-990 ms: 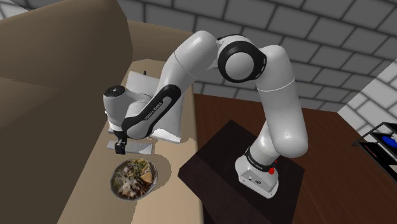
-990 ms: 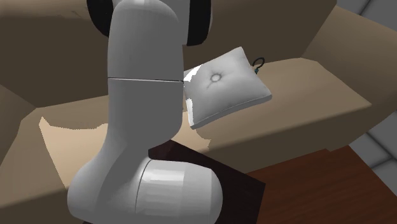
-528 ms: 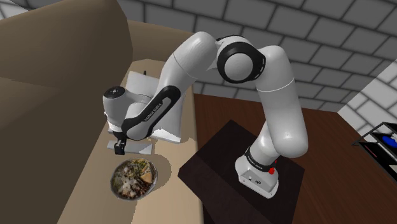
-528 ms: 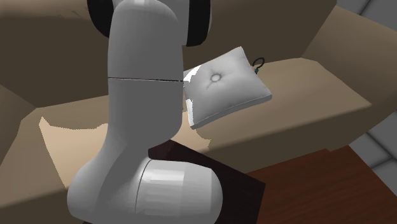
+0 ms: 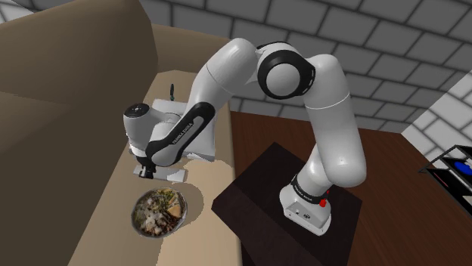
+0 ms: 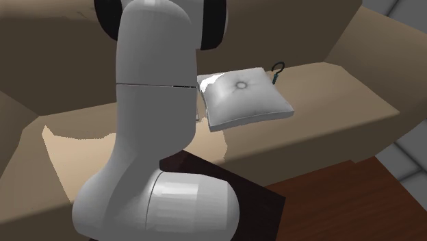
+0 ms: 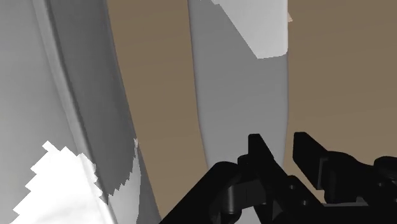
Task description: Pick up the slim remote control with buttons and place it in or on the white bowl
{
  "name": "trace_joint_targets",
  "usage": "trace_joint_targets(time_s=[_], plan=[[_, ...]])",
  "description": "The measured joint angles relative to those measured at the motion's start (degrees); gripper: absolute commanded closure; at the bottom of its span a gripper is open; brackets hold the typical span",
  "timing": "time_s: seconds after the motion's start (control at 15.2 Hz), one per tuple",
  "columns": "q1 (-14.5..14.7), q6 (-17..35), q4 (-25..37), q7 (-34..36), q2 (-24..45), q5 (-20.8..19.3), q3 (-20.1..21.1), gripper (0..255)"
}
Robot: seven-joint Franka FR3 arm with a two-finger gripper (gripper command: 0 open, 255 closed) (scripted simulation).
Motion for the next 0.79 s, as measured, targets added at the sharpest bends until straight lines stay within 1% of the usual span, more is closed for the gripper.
trace_joint_targets(time_s=[0.33, 0.59, 0.66, 0.73, 0.79], plan=[[-0.81, -0.70, -0.06, -1.18, -0.38, 0.29, 0.61, 255], [-1.64, -2.29, -0.93, -1.83, -2.56, 0.89, 1.00, 255], [-1.65, -2.30, -0.92, -1.83, -2.58, 0.89, 1.00, 0], [-1.65, -2.29, -0.93, -1.83, -2.57, 0.89, 1.00, 0], [-2.46, -0.66, -2.92, -2.28, -3.59, 1.07, 1.21, 0]])
